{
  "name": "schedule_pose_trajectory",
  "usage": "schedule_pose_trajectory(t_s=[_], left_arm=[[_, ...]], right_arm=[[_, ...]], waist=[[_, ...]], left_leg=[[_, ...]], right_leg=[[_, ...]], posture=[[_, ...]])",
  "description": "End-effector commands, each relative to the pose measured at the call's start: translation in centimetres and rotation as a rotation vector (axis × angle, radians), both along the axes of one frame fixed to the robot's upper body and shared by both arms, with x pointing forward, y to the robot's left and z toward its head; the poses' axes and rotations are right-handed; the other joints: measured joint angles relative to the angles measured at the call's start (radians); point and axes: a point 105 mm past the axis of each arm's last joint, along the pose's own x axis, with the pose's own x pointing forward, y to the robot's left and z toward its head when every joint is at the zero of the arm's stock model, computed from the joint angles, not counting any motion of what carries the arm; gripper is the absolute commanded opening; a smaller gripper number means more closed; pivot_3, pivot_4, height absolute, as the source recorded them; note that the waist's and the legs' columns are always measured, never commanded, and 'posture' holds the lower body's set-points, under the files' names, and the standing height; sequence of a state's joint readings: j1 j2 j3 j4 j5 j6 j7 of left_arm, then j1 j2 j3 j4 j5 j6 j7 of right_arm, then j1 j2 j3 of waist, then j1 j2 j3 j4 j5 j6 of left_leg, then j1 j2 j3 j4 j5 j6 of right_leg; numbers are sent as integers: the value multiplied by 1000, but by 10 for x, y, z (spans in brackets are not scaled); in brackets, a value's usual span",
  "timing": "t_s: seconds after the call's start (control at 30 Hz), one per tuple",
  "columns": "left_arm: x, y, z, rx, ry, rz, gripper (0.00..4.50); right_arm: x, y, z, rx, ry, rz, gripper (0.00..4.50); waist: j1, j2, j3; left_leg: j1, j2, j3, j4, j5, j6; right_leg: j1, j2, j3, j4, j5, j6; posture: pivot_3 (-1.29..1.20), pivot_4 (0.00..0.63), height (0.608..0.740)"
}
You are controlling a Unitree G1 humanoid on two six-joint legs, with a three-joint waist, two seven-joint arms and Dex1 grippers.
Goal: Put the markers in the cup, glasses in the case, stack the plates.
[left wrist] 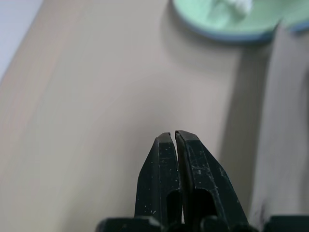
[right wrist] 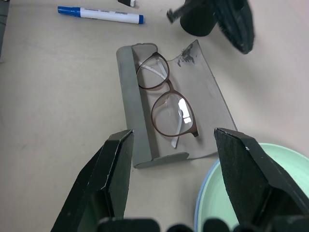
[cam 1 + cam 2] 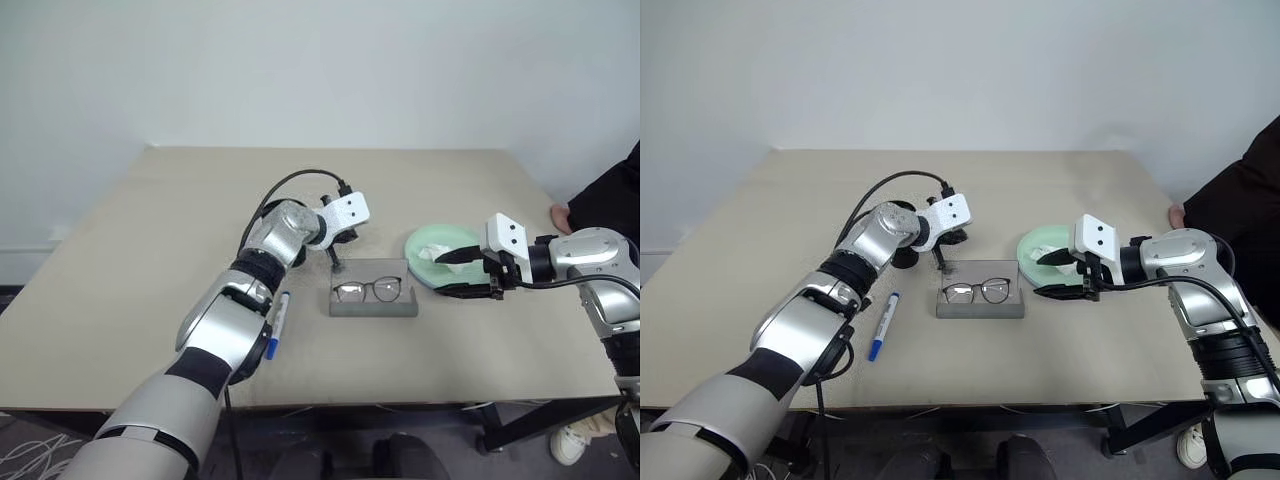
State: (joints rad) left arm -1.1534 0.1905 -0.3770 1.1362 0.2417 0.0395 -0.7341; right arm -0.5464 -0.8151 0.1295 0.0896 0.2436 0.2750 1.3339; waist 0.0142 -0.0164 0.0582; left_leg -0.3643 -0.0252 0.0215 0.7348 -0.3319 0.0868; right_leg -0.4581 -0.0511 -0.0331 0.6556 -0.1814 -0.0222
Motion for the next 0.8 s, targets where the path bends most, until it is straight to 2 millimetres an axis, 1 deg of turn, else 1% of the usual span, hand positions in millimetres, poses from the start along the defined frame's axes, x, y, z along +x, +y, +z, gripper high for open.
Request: schedule_pose_trajectory(t_s=[0.03, 0.13, 0.23, 0.47, 0.63, 0.8], left_arm=[[4, -10, 5, -19, -56, 3, 28], [-2, -11, -9, 23, -34, -30, 28], [-9, -15, -15, 31, 4, -86, 28], [-19, -12, -11, 48, 59, -191, 28], [-23, -8, -2, 54, 78, -251, 28], [-27, -12, 2, 47, 73, -283, 28]], right_arm=[[2, 4, 16, 13, -68, 17, 2883], [2, 6, 16, 15, -70, 20, 2883], [2, 5, 16, 15, -72, 18, 2883], [3, 5, 16, 12, -76, 14, 2883], [4, 6, 16, 11, -78, 16, 2883], [5, 6, 16, 12, -81, 18, 2883]], waist=[[3, 0, 0], [3, 0, 0], [3, 0, 0], [2, 0, 0], [1, 0, 0], [2, 0, 0]], left_leg=[[0, 0, 0, 0, 0, 0], [-2, 0, 0, 1, 0, 0], [-2, 0, 0, 1, 0, 0], [-2, 0, 0, 2, 0, 0], [-2, 0, 0, 2, 0, 0], [-2, 0, 0, 2, 0, 0]], right_leg=[[0, 0, 0, 0, 0, 0], [-1, 0, -1, 0, 1, 0], [-1, 0, -1, 0, 3, -4], [-1, 0, -2, 0, 3, -3], [-2, 0, -2, 0, 2, -1], [-1, 0, -2, 0, 2, -1]], posture=[[0, 0, 709], [0, 0, 709], [0, 0, 709], [0, 0, 709], [0, 0, 709], [0, 0, 709]])
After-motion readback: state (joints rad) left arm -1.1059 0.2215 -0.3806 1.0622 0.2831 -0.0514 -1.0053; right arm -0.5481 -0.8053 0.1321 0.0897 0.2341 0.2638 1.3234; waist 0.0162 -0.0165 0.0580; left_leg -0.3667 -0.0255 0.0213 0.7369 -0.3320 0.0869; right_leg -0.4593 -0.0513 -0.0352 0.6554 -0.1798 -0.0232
